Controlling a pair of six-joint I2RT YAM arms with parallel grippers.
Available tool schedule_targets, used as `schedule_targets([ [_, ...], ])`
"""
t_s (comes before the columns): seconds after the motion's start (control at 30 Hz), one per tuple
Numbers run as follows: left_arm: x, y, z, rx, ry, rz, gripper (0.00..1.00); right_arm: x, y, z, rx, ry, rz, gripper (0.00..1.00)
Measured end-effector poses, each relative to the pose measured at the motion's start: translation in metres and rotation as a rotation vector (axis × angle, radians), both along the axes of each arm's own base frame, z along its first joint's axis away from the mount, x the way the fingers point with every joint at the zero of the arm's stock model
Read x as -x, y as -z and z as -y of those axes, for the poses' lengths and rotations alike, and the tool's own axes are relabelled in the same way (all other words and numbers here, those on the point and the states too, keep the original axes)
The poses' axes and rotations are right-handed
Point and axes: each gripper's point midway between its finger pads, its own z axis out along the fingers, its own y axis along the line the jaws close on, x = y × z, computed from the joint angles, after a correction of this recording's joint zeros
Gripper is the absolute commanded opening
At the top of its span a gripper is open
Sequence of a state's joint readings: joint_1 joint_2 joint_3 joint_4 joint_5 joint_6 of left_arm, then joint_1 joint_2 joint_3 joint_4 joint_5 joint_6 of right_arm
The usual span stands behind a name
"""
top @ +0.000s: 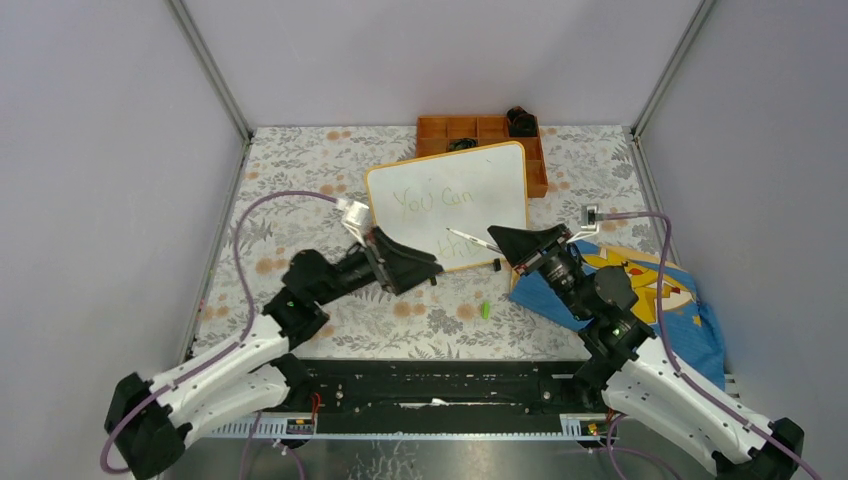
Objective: Write a sentence on the whiteboard
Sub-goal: Close the whiteboard marker at the center of the board.
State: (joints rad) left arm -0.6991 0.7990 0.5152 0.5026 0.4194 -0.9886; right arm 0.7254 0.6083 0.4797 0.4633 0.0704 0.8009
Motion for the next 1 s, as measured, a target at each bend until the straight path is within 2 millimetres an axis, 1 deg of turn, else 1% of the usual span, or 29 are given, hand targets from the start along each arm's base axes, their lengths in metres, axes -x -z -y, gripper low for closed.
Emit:
schedule_targets([
  [0.13,0.013,0.021,0.04,-0.063,0.072,-0.045,0.9,-0.001,0.001,-0.002,-0.02,-0.008,-0.017,0.0],
  [0.2,0.01,0.024,0.05,-0.071,0.055,-0.052,0.88,-0.001,0.002,-0.003,-0.027,-0.011,-0.025,0.0],
  [0.3,-0.002,0.019,0.053,-0.044,-0.009,-0.045,0.84,0.0,0.002,-0.002,-0.039,-0.014,-0.033,0.0],
  [0.43,-0.017,0.011,0.056,0.0,-0.084,-0.043,0.82,0.005,-0.006,0.002,-0.069,-0.017,-0.022,0.0],
  [0.63,-0.036,0.013,0.064,0.05,-0.151,-0.099,0.75,0.01,-0.01,0.006,-0.093,-0.021,-0.016,0.0],
  [0.8,-0.044,0.005,0.064,0.104,-0.18,-0.123,0.71,0.01,-0.007,0.006,-0.094,-0.022,-0.022,0.0],
  [0.87,-0.045,0.0,0.065,0.123,-0.184,-0.122,0.69,0.01,-0.004,0.006,-0.093,-0.023,-0.028,0.0],
  [1.0,-0.047,-0.018,0.067,0.167,-0.179,-0.107,0.6,0.01,0.0,0.005,-0.088,-0.024,-0.041,0.0],
])
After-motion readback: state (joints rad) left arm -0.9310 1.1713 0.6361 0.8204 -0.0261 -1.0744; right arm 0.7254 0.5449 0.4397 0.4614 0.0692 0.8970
